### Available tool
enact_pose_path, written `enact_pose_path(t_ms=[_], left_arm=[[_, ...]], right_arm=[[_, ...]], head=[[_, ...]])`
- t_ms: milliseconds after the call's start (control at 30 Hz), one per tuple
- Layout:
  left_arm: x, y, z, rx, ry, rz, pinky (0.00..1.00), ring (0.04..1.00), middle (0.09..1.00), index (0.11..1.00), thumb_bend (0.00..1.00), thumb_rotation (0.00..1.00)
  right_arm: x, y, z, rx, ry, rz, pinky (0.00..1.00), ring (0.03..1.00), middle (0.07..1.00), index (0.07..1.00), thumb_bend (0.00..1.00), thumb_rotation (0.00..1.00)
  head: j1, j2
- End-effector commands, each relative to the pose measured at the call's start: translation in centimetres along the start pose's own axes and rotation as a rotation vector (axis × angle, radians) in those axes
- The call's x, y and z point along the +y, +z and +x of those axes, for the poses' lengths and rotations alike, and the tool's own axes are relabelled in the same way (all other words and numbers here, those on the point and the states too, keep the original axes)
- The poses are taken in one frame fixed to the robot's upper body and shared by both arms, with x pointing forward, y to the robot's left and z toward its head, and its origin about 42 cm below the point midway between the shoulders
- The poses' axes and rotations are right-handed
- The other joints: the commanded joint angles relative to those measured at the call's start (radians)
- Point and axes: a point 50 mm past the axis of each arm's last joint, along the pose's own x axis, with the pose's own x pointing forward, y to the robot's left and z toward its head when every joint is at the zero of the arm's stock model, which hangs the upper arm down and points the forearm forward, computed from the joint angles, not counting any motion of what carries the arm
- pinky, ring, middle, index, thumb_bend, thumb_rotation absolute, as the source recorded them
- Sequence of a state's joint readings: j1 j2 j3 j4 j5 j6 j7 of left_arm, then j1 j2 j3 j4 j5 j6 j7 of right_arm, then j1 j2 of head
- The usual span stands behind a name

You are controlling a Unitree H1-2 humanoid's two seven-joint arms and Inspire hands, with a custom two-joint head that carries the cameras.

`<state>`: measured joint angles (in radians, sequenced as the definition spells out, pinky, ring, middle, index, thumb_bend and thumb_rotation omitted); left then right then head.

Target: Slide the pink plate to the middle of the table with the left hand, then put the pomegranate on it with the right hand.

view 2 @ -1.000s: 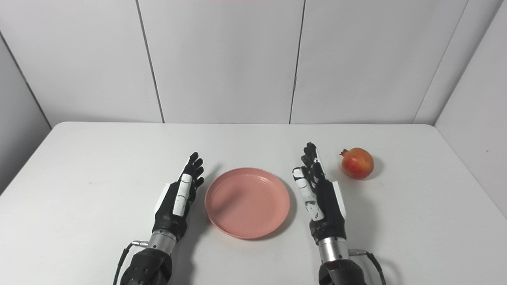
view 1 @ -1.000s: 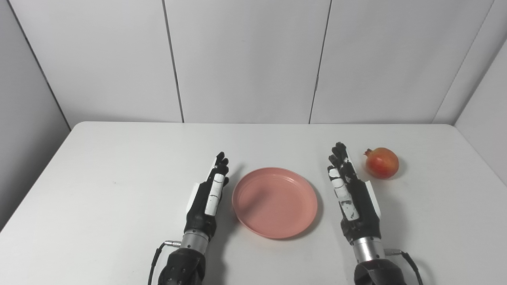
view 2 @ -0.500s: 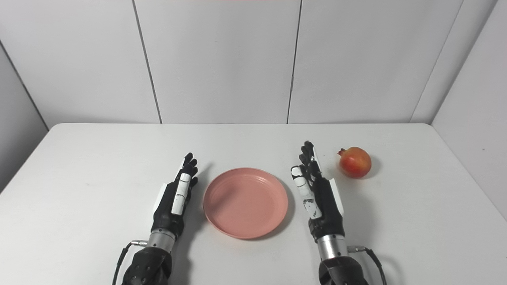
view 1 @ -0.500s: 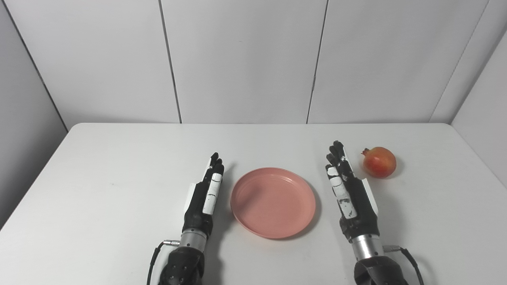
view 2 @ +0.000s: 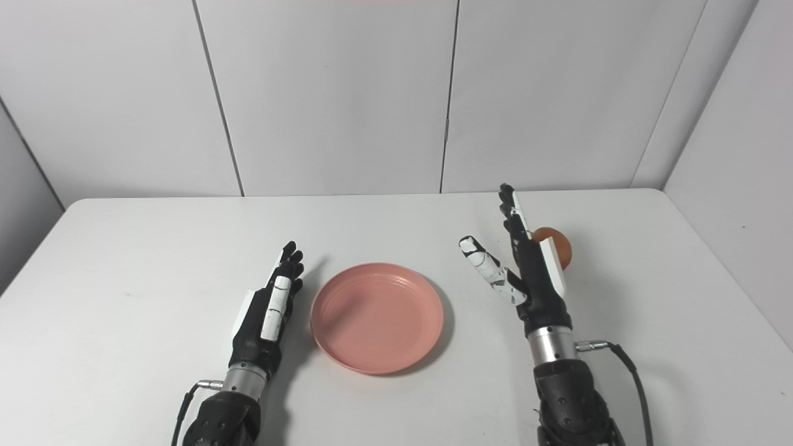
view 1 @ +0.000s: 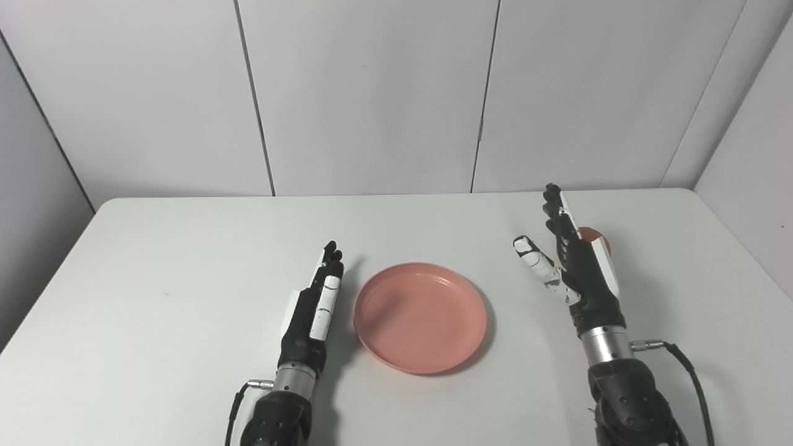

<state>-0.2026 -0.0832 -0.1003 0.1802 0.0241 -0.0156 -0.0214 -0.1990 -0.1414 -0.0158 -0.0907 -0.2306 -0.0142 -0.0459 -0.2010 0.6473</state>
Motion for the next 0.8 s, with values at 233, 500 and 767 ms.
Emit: enact_pose_path(t_ms=[233,500,767], left_arm=[[-0.5,1.4,1.1,-0.058,-0.051,-0.027,0.99,1.000,1.000,1.000,0.68,1.00],[-0.6,1.3,1.3,-0.075,-0.029,-0.071,0.96,0.999,1.000,1.000,0.66,1.00],[-0.3,1.3,1.4,-0.087,-0.026,-0.093,0.96,0.997,1.000,1.000,0.66,1.00]], right_arm=[[-4.6,2.8,3.2,-0.103,-0.054,-0.136,0.91,0.935,0.941,0.939,0.77,0.65],[-7.4,2.5,5.8,-0.110,-0.056,-0.297,0.92,0.941,0.939,0.944,0.80,0.59],[-9.2,1.8,7.4,-0.062,-0.070,-0.386,0.86,0.925,0.935,0.940,0.87,0.49]], head=[[-0.016,-0.012],[-0.028,-0.020],[-0.037,-0.020]])
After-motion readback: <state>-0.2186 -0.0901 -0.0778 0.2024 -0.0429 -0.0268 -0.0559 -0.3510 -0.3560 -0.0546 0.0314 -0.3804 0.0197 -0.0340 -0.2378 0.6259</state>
